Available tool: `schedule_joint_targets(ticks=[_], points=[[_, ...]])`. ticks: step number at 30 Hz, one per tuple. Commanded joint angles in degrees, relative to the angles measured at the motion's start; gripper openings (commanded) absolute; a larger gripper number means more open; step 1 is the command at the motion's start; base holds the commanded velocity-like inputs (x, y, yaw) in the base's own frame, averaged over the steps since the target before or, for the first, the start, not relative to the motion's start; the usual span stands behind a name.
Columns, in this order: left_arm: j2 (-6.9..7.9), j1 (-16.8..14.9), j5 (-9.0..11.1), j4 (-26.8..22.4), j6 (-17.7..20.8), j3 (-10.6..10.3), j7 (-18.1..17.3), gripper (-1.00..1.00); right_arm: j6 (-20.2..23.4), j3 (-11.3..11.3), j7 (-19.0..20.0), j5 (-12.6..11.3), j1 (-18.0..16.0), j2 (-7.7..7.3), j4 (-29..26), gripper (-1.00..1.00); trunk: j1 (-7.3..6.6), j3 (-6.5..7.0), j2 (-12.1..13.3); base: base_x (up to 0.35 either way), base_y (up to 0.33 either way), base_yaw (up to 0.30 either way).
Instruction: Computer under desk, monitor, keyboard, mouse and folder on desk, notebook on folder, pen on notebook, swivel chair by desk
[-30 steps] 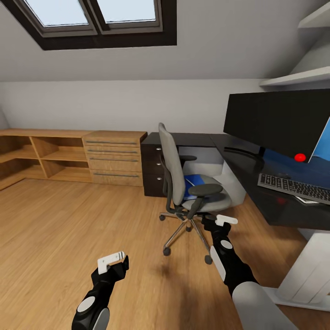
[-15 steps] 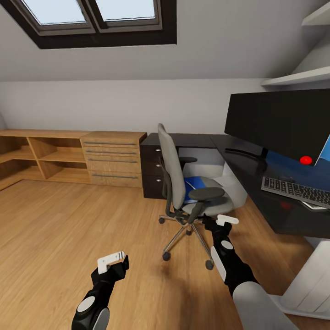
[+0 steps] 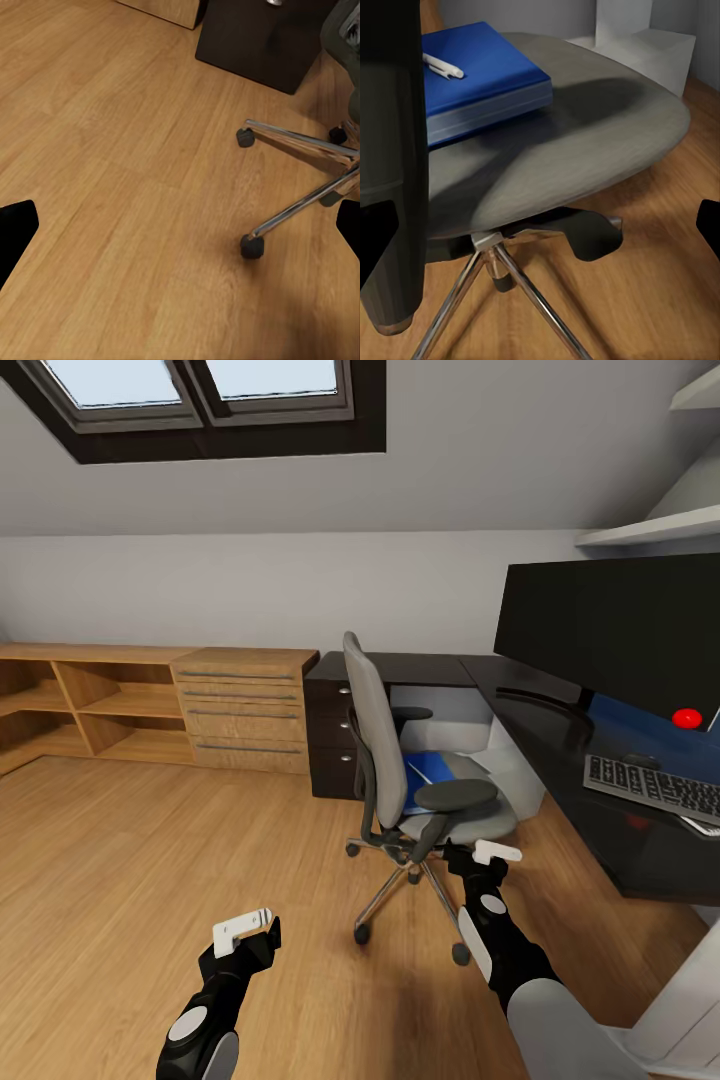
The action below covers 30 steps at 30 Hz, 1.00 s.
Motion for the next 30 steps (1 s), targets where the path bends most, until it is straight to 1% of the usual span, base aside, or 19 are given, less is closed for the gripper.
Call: schedule_joint_targets(ticks=[1,9,21,30], points=[[0.02,0.0,0.5,-0.1,0.2,-0.1,0.4,1.0,-0.2,-0.2,0.0,0.0,-0.1,0.05,0.1,1.0,0.0,-0.06,0.0,0.056,0.0,0.0],[0.02,0.0,0.5,-0.1,0.2,-0.1,0.4,1.0,-0.2,-0.2,-0.2,0.0,-0.1,0.05,0.1,1.0,0.0,-0.06,0.0,0.18,0.0,0.0],[0.02,0.0,0.5,-0.1,0.2,-0.1,0.4,1.0,-0.7,0.0,0.0,-0.3,-0.1,0.05,-0.3,1.0,0.0,-0.06,0.0,0.009,-0.001,0.0],[0.02,0.0,0.5,-0.1,0.2,-0.1,0.4,1.0,-1.3,0.0,0.0,-0.2,-0.1,0.05,-0.3,1.0,0.0,-0.06,0.0,0.072,-0.061,0.0]])
